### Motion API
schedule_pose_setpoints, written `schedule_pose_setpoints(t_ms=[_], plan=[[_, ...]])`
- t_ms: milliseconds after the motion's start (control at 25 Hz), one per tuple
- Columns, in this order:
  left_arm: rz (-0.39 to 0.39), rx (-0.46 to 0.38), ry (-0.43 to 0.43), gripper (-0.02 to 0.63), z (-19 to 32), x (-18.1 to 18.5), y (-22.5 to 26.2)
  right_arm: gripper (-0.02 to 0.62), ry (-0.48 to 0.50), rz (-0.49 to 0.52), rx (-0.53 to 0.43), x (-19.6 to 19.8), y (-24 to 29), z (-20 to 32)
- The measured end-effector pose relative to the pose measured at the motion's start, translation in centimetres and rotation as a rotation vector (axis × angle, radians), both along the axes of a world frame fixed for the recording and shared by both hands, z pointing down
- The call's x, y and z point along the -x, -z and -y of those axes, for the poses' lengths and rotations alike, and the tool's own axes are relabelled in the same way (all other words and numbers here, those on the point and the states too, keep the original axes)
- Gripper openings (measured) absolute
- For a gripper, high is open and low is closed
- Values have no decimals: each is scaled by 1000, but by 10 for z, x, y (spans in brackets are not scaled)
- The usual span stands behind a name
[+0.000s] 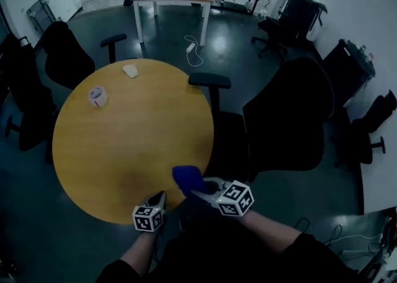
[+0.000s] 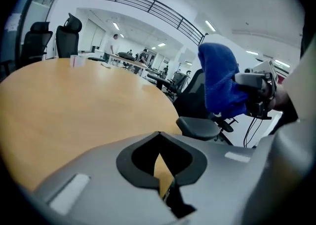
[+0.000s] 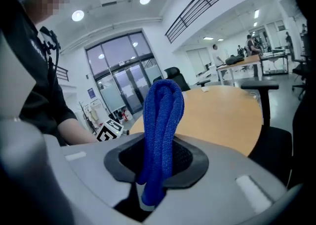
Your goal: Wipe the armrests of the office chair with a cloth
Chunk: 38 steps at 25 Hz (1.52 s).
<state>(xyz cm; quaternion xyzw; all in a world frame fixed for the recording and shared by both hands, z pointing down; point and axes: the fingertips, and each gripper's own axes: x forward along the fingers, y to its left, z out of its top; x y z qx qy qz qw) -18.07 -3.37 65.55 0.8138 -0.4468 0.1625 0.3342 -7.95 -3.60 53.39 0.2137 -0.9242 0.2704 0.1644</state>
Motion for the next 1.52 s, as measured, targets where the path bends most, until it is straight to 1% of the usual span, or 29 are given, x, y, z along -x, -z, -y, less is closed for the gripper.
schedule_pose_setpoints(t_ms=[80, 200, 360, 520, 720, 880, 1040, 1160, 1360, 1520], plan=[[9, -11, 19, 12, 9, 6, 13, 97, -75, 31, -3, -27, 13, 17], [25, -28, 33, 12, 27, 4, 30, 97, -173, 61, -3, -69, 20, 46], [47, -59, 48, 12, 67, -11, 45, 97, -254, 97, 0, -113, 16, 95], [64, -101, 58, 12, 115, -35, 68, 97, -289, 135, -15, -144, 19, 151], [90, -160, 76, 12, 184, -61, 98, 97, -316, 227, -46, -163, 34, 213], [107, -202, 28, 12, 228, -97, 110, 97, -327, 263, -19, -172, 30, 245], [94, -223, -48, 12, 264, -127, 118, 97, -353, 259, 8, -178, 23, 261], [86, -234, -94, 12, 297, -137, 114, 97, -381, 234, 14, -185, 11, 276], [100, -237, -130, 12, 370, -127, 89, 97, -490, 175, 18, -198, -7, 312], [131, -223, -122, 12, 433, -121, 60, 97, -591, 73, 12, -220, -19, 354]])
